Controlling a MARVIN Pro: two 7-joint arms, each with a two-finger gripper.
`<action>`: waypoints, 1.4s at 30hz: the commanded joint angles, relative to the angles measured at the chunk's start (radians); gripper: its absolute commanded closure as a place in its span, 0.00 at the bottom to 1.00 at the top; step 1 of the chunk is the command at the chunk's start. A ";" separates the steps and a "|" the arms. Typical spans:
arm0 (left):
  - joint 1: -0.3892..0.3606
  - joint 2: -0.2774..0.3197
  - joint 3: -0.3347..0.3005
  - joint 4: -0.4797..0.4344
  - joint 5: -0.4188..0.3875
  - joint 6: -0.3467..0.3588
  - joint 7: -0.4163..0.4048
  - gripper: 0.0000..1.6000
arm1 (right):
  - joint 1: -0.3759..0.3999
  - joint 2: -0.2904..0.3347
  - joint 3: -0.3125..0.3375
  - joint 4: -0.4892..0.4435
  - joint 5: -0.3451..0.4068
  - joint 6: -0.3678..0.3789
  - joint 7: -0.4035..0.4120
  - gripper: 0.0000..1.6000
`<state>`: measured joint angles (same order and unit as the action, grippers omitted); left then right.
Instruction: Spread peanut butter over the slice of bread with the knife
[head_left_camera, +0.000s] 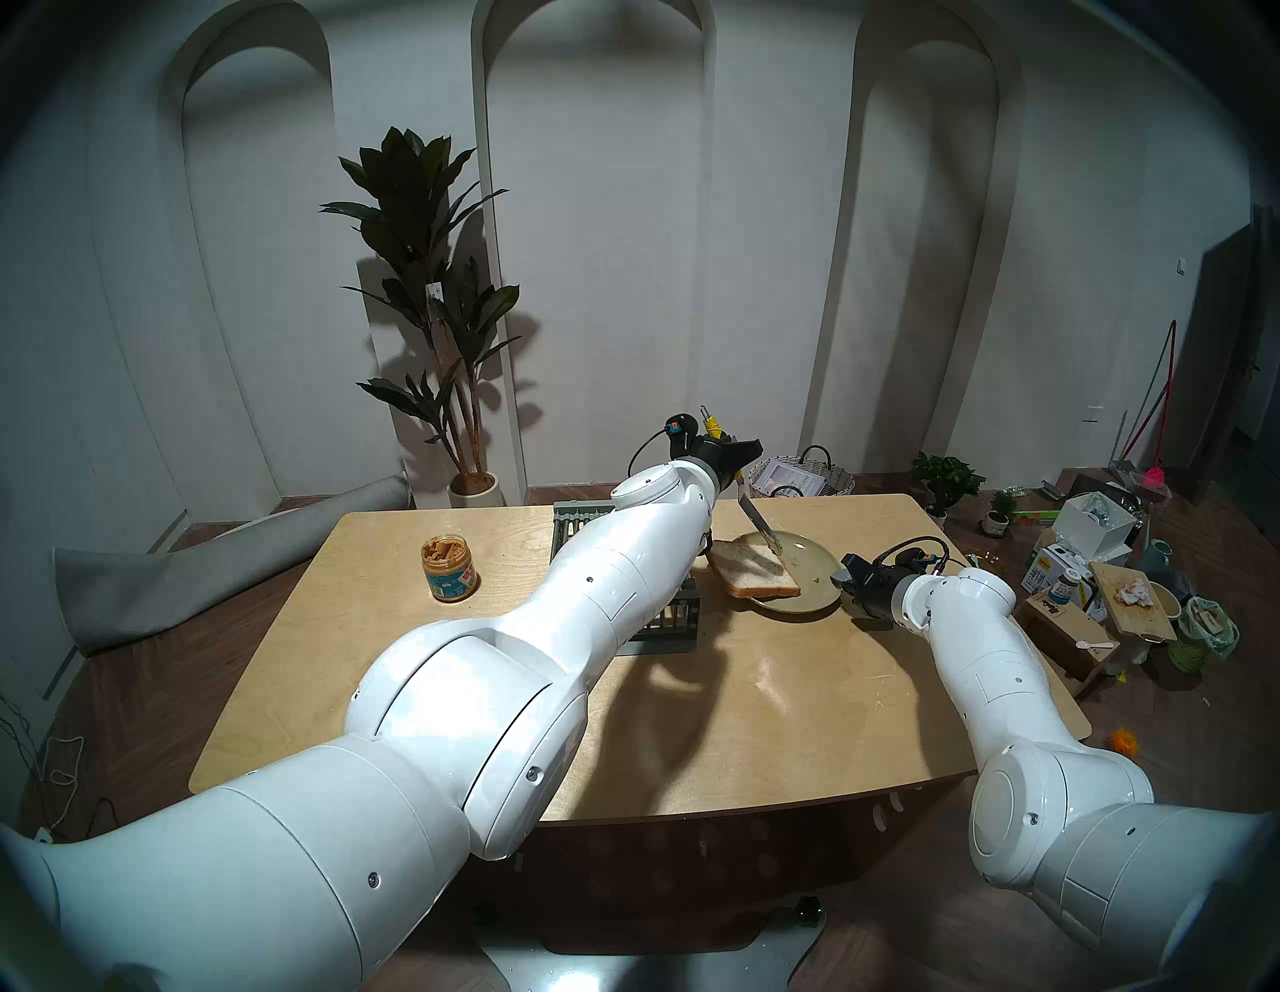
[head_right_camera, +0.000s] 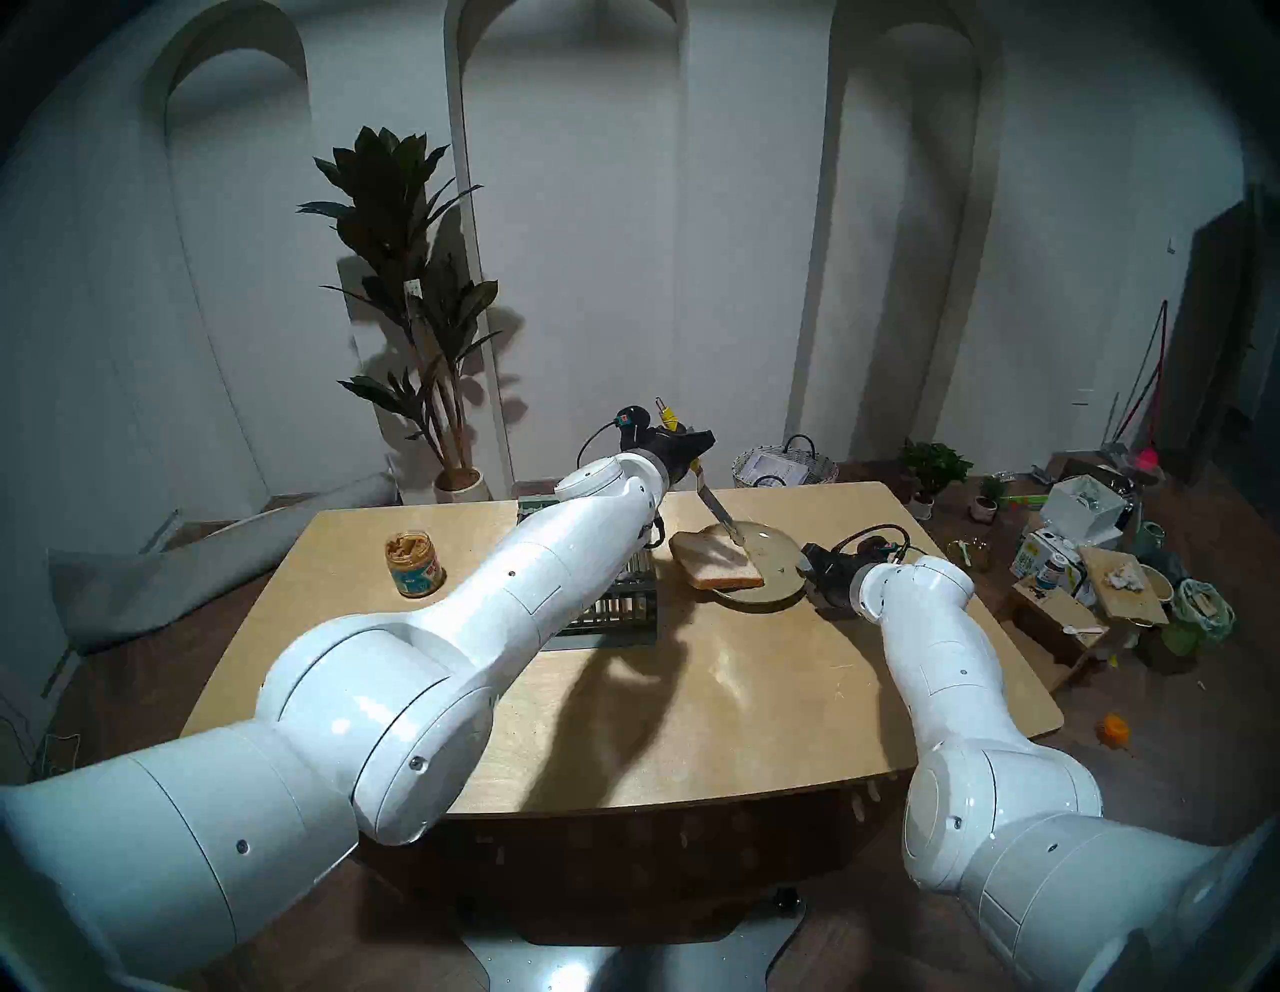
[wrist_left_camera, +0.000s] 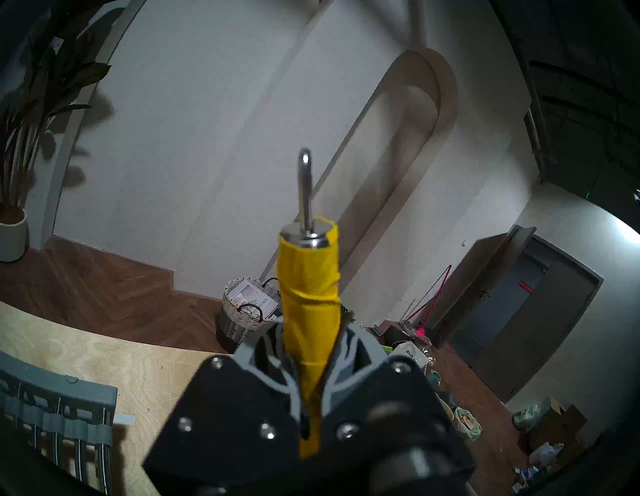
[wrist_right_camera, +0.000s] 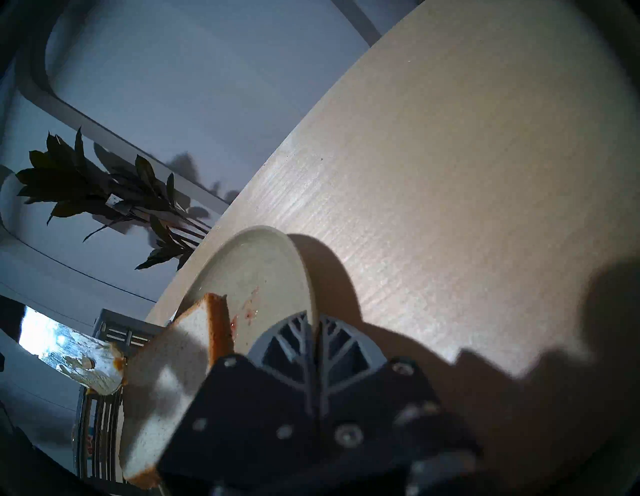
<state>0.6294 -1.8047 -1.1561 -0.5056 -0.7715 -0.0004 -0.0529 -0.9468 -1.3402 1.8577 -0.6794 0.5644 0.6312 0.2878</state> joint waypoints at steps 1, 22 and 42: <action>-0.025 -0.014 -0.035 -0.024 -0.022 -0.032 0.042 1.00 | -0.054 -0.013 0.015 -0.094 0.008 0.043 -0.034 1.00; 0.182 -0.005 -0.005 -0.292 -0.026 0.050 0.212 1.00 | -0.172 -0.080 0.096 -0.386 0.025 0.125 -0.192 1.00; 0.150 -0.044 -0.043 -0.255 -0.089 0.085 0.184 1.00 | -0.220 -0.095 0.128 -0.472 0.028 0.118 -0.241 1.00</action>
<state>0.8463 -1.8155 -1.1860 -0.8013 -0.8411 0.1003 0.1724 -1.1753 -1.4412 1.9825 -1.1171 0.5898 0.7580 0.0376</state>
